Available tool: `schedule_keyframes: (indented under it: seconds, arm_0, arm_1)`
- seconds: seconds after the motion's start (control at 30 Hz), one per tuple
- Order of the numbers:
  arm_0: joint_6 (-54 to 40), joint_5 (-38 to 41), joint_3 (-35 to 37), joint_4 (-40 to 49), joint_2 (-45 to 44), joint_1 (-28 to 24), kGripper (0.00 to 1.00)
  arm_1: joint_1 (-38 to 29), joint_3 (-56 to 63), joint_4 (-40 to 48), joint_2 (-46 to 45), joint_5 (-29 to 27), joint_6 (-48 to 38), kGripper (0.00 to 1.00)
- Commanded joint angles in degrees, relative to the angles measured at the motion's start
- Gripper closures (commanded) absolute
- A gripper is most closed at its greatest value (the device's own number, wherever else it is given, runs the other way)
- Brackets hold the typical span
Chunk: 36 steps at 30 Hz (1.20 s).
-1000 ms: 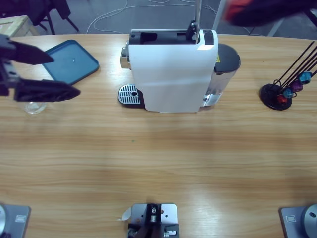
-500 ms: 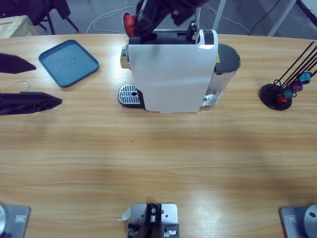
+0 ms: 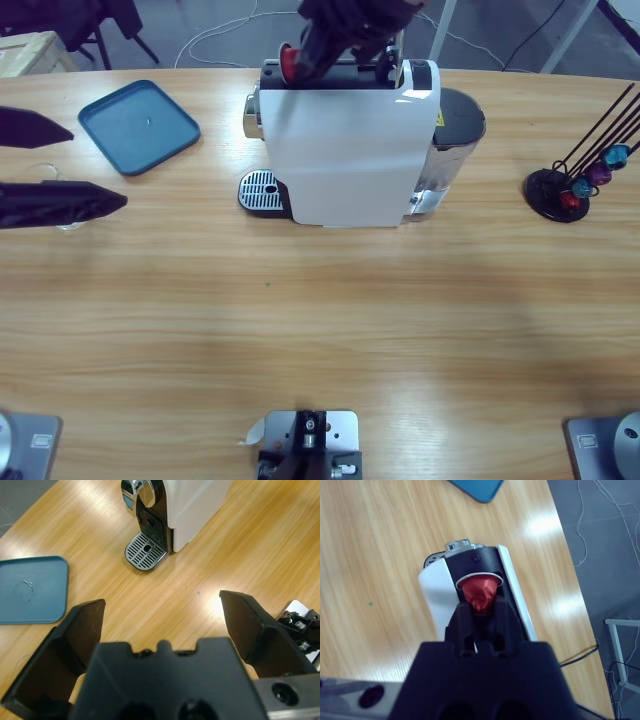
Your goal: Pour coffee
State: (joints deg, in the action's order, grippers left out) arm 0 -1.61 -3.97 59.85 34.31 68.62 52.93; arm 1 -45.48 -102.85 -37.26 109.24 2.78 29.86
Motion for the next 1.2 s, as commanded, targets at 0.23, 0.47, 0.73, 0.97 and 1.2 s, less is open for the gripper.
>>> schedule_keyframes:
  seconds: [0.23, 0.47, 0.73, 0.97, 1.2]
  arm_0:
    - [0.8, -0.9, -3.1, -0.7, 1.2, 0.1, 0.0]
    - [0.9, -0.9, -3.1, -0.9, 1.2, 0.1, 0.0]
    - [0.9, -0.9, -3.1, -1.1, 1.3, 0.1, 0.0]
    - [0.9, -0.9, -3.1, -1.2, 1.5, 0.1, 0.0]
    - [0.9, -0.9, -3.1, -1.4, 1.7, 0.2, 0.0]
  arm_1:
    - [0.8, -2.1, 0.4, 4.5, 1.2, -1.4, 1.0]
    - [0.9, -0.9, 0.2, 2.0, 0.3, -1.3, 1.0]
    - [1.0, 0.2, 0.2, 0.6, -2.6, -1.3, 1.0]
    - [1.0, 1.7, 0.1, 0.1, -2.5, -1.4, 1.0]
    - [1.0, 3.3, 0.9, 0.1, -1.4, -1.7, 0.754]
